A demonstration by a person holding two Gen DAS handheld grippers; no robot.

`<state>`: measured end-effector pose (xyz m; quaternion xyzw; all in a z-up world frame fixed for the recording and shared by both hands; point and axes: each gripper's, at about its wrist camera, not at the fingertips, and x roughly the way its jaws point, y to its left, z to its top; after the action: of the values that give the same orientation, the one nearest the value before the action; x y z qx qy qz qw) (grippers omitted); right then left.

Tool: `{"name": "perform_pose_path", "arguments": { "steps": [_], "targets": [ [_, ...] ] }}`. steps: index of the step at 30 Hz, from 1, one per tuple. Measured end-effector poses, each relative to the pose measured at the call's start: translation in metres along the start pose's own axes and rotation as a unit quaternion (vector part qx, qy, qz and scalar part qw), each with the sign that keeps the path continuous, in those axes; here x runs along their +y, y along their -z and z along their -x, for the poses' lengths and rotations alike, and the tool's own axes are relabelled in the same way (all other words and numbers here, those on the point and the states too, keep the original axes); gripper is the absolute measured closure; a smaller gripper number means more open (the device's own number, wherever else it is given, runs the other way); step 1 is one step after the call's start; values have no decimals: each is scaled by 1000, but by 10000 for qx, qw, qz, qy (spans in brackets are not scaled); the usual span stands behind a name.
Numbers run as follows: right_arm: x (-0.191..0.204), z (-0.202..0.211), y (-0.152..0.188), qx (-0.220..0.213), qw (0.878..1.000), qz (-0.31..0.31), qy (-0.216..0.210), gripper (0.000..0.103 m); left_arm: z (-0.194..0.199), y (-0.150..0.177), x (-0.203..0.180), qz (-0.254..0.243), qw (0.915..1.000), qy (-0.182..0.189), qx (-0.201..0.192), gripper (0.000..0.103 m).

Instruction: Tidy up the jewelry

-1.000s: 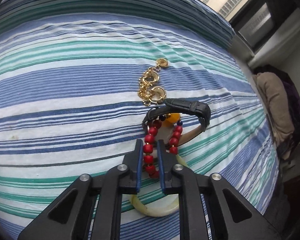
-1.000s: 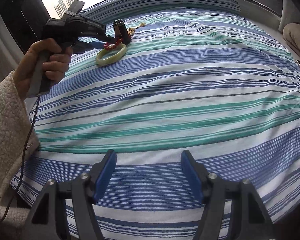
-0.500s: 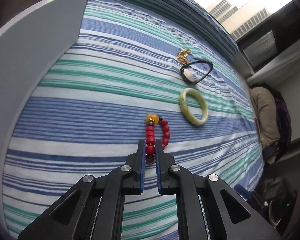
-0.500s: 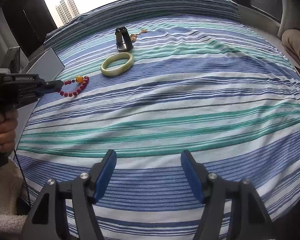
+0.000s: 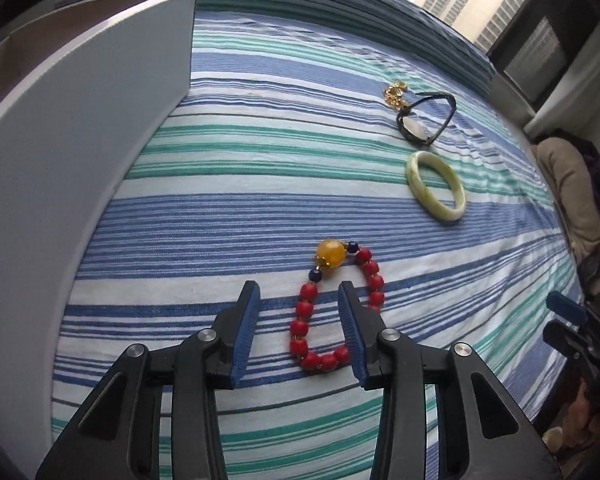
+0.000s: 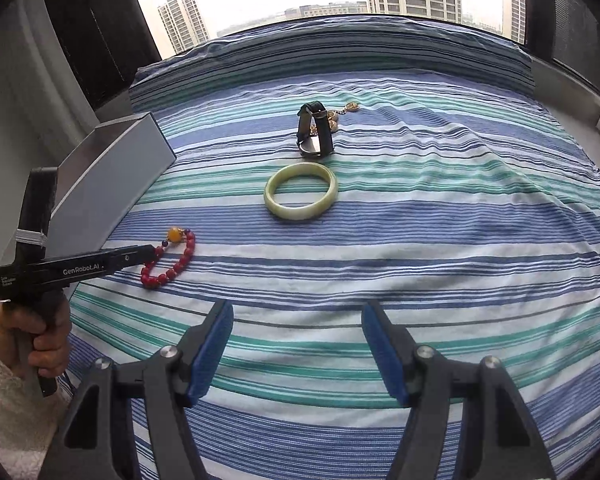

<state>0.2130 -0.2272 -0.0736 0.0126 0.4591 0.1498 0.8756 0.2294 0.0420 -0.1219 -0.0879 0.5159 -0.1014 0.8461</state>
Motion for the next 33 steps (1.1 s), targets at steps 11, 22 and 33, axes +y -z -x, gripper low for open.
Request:
{"name": "perform_pose_path", "arguments": {
  "steps": [11, 22, 33],
  "targets": [
    [-16, -9, 10, 226, 9996, -192, 32, 35, -18, -8, -34, -1631, 9863, -234, -89, 88],
    [23, -97, -95, 498, 9885, 1384, -353, 36, 47, 4, -15, -270, 9972, 220, -655, 88],
    [41, -115, -95, 862, 9850, 1424, -459, 93, 107, 21, -15, 63, 9940, 309, -1043, 88]
  ]
}}
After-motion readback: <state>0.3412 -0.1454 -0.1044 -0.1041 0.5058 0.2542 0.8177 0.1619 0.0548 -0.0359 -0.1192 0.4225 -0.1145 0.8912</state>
